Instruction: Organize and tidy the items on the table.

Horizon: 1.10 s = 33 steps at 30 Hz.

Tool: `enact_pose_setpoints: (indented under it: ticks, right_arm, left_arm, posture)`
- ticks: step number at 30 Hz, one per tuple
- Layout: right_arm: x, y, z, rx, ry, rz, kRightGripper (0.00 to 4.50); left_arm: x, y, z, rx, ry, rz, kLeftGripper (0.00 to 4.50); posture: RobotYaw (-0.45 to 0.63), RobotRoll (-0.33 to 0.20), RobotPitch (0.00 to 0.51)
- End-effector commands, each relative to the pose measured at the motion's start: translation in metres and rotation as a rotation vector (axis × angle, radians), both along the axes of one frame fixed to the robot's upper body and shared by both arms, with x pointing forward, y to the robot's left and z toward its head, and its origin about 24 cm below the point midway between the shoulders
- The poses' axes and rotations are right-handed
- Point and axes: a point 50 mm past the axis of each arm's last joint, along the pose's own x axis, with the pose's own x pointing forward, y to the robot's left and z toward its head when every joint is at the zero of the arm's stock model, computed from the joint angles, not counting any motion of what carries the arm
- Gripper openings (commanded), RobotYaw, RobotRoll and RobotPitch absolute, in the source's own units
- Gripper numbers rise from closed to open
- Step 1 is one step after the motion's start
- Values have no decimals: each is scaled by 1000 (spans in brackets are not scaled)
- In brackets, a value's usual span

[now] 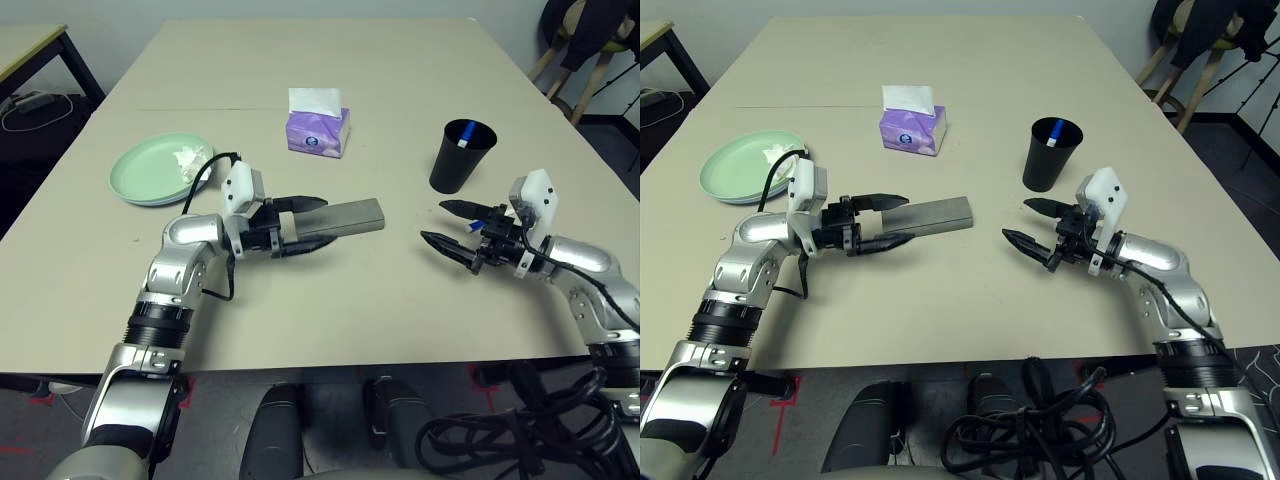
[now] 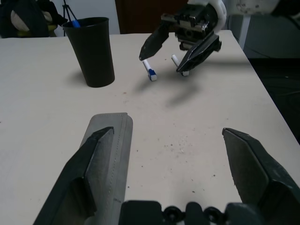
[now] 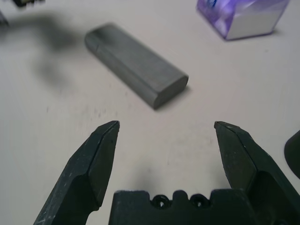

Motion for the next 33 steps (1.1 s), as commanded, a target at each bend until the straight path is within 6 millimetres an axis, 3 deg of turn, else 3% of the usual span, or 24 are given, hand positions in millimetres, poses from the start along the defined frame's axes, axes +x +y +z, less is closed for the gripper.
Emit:
enact_pose_setpoints:
  ticks: [1,10,17,33]
  right_arm:
    - [0,-12,4,-152,55,121,4500]
    - [10,-34,19,-627,58,414,4500]
    - [20,-47,30,-896,51,485,4500]
    - [29,-39,35,-1086,28,641,4500]
  left_arm:
    - [-4,-6,-2,1,7,-31,4487]
    - [-5,-15,-7,-31,12,-13,4487]
    - [-9,-16,-7,-11,6,-49,4487]
    - [-15,-15,-12,6,-7,-41,4487]
  posture:
    - [48,0,136]
    - [53,0,157]
    - [50,0,178]
    - [72,0,199]
